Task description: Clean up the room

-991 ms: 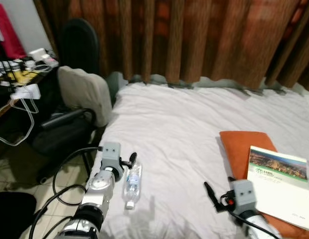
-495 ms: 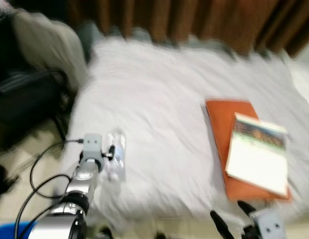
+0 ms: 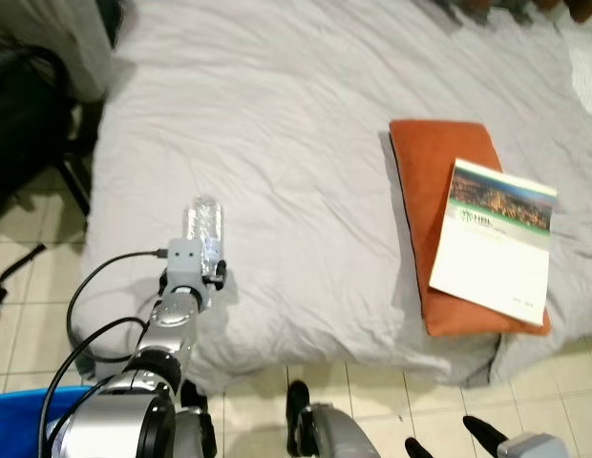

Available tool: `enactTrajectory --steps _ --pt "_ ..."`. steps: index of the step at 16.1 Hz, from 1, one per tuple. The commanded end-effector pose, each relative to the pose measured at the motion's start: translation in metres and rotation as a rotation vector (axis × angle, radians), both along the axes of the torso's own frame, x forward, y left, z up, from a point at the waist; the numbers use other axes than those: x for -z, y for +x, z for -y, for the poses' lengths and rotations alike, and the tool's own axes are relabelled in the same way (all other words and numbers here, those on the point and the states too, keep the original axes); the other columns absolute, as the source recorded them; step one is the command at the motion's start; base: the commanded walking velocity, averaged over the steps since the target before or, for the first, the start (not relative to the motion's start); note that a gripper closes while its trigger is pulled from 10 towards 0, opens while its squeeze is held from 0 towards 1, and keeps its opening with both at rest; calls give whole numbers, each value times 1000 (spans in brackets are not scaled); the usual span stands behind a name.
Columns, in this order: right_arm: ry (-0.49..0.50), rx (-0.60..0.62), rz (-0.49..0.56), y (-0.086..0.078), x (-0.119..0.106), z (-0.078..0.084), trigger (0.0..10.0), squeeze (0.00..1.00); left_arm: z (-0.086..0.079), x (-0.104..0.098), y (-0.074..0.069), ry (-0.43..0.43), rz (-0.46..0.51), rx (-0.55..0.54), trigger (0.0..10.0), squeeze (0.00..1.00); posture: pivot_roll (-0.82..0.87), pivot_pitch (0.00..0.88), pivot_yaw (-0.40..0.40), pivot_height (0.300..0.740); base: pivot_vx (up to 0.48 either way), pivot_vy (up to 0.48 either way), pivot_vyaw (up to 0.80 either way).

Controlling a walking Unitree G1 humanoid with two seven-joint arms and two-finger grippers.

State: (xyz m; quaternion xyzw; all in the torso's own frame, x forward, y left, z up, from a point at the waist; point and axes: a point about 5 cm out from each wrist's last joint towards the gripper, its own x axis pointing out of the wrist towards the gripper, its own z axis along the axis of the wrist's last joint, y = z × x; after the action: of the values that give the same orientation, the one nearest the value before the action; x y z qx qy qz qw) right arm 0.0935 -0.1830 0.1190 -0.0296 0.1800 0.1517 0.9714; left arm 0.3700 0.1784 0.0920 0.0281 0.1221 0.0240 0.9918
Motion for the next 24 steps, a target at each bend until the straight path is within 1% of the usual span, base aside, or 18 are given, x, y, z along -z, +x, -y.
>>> enactTrajectory --steps 1,2,4,5,6,7,9,10,14,15,17,18,19,20,21,22,24 --pt "-12 14 -62 -12 0 3 10000 0 5 19 -9 -46 -78 4 10000 0 -413 580 -224 740 0 0 0" --pt "-15 16 -72 -15 0 3 10000 0 8 19 -9 -58 -84 13 10000 0 -419 582 -227 740 0 0 0" --pt "-19 16 -87 -19 -1 3 10000 0 12 25 -12 -44 -125 22 10000 0 -425 591 -229 740 0 0 0" --pt "-20 17 -91 -19 -1 3 10000 0 10 30 -15 -24 -150 16 2039 0 -425 586 -226 740 0 0 0" --pt "-20 18 -93 -20 -1 3 10000 0 9 32 -16 -16 -156 12 2039 0 -424 584 -224 740 0 0 0" --pt "-20 19 -94 -20 0 3 10000 0 8 33 -17 -15 -159 7 0 0 -421 578 -223 740 0 0 0" --pt "-21 20 -96 -20 0 4 10000 0 7 33 -17 -16 -160 5 0 0 -418 576 -221 740 0 0 0" --pt "-19 23 -95 -18 1 4 10000 0 3 30 -16 -37 -142 -8 0 0 -407 571 -213 740 0 0 0" --pt "-15 27 -95 -17 2 5 10000 0 2 28 -15 -46 -133 -12 0 0 -401 570 -210 740 0 0 0" --pt "15 47 -107 -12 11 5 10000 0 -1 24 -13 -50 -106 -14 0 0 -347 537 -187 740 0 0 0" --pt "41 53 -115 -4 21 3 10000 0 -5 19 -11 -49 -61 -3 0 0 -317 508 -168 740 0 0 0" --pt "49 54 -107 1 24 2 10000 0 -6 16 -10 -41 -34 9 0 0 -305 497 -160 740 0 0 0" --pt "49 54 -107 1 24 2 10000 0 -6 16 -10 -41 -34 9 0 0 -305 497 -160 740 0 0 0" --pt "60 61 -93 10 29 1 10000 0 -8 12 -10 -29 -3 26 0 0 -276 471 -146 740 0 0 0" --pt "60 61 -93 10 29 1 10000 0 -8 12 -10 -29 -3 26 0 0 -276 471 -146 740 0 0 0" --pt "74 73 -77 18 31 0 10000 0 -10 9 -9 -15 34 45 0 0 -235 428 -123 740 0 0 0" --pt "98 83 -52 37 40 -3 10000 0 -14 5 -10 -16 77 60 0 0 -183 381 -99 740 0 0 0"
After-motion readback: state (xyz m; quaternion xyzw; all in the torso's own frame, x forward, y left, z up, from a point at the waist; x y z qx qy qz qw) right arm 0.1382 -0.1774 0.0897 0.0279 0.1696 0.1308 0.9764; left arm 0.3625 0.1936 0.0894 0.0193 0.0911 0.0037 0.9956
